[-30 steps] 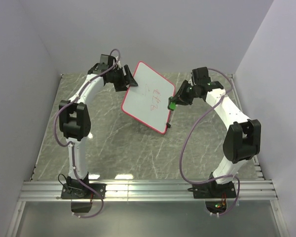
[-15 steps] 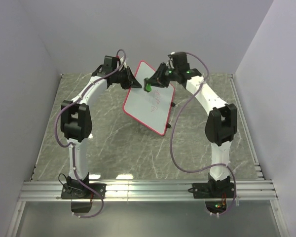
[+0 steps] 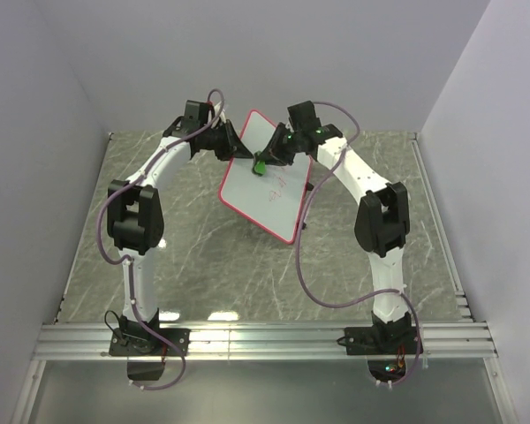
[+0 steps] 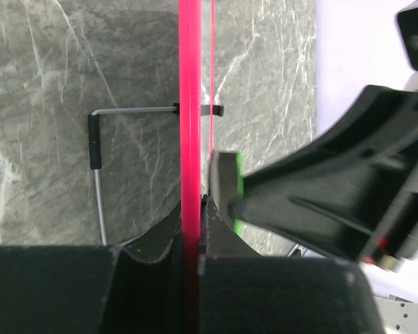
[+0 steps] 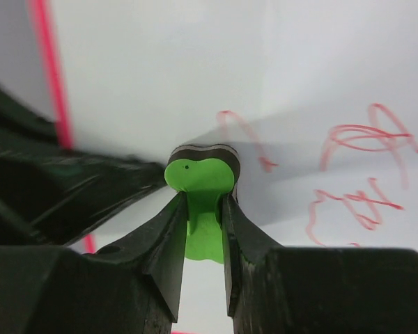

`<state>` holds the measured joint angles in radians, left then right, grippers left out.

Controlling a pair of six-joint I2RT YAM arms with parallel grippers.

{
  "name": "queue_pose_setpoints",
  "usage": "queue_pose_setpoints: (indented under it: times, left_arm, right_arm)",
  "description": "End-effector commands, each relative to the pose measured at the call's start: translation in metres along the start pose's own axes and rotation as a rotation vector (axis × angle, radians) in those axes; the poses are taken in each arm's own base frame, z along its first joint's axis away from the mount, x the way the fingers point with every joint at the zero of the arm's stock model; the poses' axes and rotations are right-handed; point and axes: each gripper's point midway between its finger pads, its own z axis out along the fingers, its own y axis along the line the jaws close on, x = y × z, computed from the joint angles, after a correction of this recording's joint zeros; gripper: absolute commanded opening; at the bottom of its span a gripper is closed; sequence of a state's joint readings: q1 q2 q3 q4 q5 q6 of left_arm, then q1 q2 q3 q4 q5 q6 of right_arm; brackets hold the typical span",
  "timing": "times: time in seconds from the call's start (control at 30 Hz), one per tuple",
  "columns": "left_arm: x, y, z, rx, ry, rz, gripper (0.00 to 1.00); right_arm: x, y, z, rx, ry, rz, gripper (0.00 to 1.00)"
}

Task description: Erase the whiteboard

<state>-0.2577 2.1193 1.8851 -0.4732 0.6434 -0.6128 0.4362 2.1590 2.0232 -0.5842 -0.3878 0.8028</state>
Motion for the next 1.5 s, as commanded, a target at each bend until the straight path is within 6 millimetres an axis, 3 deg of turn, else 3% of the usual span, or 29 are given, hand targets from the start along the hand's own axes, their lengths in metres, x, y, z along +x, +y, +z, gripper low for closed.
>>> queue_pose_setpoints:
  times: [0.0,0.2,0.3,0.4,0.5,0.57,0.6,0.7,0.87,0.97,1.07,1.17,1.47]
  left_arm:
    - [0.017,0.011,-0.004,-0.076,0.047,0.075,0.00]
    - [0.018,0.011,-0.004,-0.071,0.051,0.081,0.00]
    - [0.020,0.007,-0.003,-0.050,0.059,0.080,0.00]
    - [0.026,0.004,0.000,-0.037,0.075,0.088,0.00]
    - [0.034,0.000,0.004,-0.038,0.096,0.109,0.00]
    - [0.037,-0.003,0.004,-0.037,0.102,0.119,0.00]
    - [0.041,-0.005,0.006,-0.032,0.112,0.123,0.00]
    - [0.050,-0.009,0.006,-0.026,0.131,0.133,0.00]
    - [0.062,-0.016,0.005,-0.027,0.156,0.151,0.00]
    - [0.066,-0.018,0.002,-0.024,0.163,0.154,0.00]
    - [0.066,-0.018,0.001,-0.028,0.165,0.163,0.00]
    - [0.064,-0.020,0.000,-0.024,0.162,0.167,0.00]
    - [0.059,-0.023,0.005,-0.002,0.159,0.166,0.00]
  right_arm:
    - [0.007,-0.039,0.005,0.179,-0.025,0.005,0.00]
    - [0.029,-0.082,0.003,0.317,0.011,0.030,0.00]
    - [0.036,-0.079,0.013,0.277,0.037,0.044,0.00]
    - [0.041,-0.057,0.022,0.176,0.069,0.044,0.00]
    - [0.024,-0.018,0.027,0.039,0.036,0.024,0.00]
    - [0.014,-0.005,0.030,0.004,0.025,0.029,0.00]
    - [-0.001,0.007,0.032,-0.023,-0.002,0.023,0.00]
    - [-0.022,0.015,0.040,-0.051,-0.021,0.063,0.00]
    - [-0.043,0.007,0.055,-0.076,-0.039,0.160,0.00]
    - [-0.043,-0.020,0.064,-0.020,-0.024,0.200,0.00]
    - [-0.023,-0.055,0.074,0.076,0.044,0.213,0.00]
    - [0.012,-0.094,0.070,0.205,0.122,0.193,0.00]
    - [0.107,-0.126,0.035,0.281,0.285,0.105,0.00]
